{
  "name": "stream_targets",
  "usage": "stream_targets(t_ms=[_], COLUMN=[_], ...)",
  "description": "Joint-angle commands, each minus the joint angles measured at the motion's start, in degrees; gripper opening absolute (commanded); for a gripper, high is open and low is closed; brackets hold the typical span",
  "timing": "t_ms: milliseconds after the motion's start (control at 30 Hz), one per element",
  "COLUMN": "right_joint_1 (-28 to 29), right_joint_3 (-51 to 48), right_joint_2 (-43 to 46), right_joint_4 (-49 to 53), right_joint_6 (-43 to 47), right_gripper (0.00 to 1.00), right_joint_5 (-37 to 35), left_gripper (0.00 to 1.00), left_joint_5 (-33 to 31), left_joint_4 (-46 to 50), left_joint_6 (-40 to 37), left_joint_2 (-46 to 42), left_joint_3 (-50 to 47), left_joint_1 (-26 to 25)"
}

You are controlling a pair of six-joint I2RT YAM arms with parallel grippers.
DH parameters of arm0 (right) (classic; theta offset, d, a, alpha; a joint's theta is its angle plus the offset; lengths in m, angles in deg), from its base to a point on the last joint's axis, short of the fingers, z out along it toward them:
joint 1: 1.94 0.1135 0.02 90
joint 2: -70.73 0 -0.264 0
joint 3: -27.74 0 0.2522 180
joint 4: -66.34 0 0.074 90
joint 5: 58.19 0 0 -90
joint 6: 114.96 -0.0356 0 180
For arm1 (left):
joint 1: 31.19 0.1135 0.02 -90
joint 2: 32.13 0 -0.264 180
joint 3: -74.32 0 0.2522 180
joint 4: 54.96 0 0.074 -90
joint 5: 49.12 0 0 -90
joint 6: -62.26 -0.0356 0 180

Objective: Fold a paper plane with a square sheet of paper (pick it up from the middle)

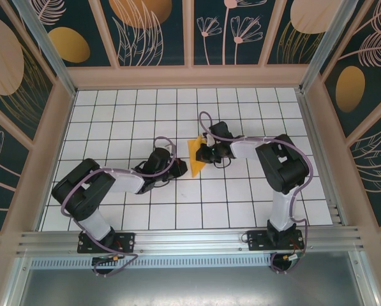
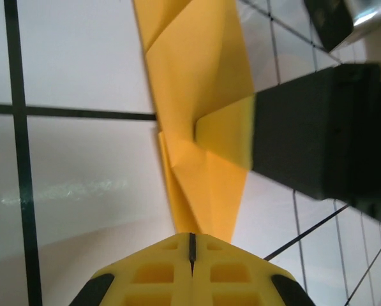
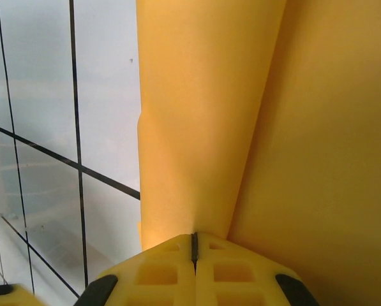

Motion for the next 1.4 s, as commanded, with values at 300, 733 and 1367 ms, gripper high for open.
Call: stream_targets(t_ms=[300, 733, 1367], right_joint_1=[7.23, 7.23, 3.88], right_joint_3=[-5.63, -5.04, -2.09], right_joint_2=[4.63, 3.37, 3.88], right_joint_4=[1.07, 0.7, -0.14], right_joint_6=[-14.26, -15.87, -4.02], right_gripper=[0.07, 0.07, 0.07], right_joint_5=[-8.68, -7.48, -2.53], left_gripper=[0.11, 0.08, 0.04], left_joint_5=[6.69, 9.42, 4.01], left_joint_4=[-8.65, -3.29, 14.34], left_joint_6=[1.94, 1.04, -5.11], left_joint_2=[1.16, 6.29, 9.86], left_joint_3=[-2.21, 0.08, 3.2], left_joint_1=[-0.3, -0.9, -2.19])
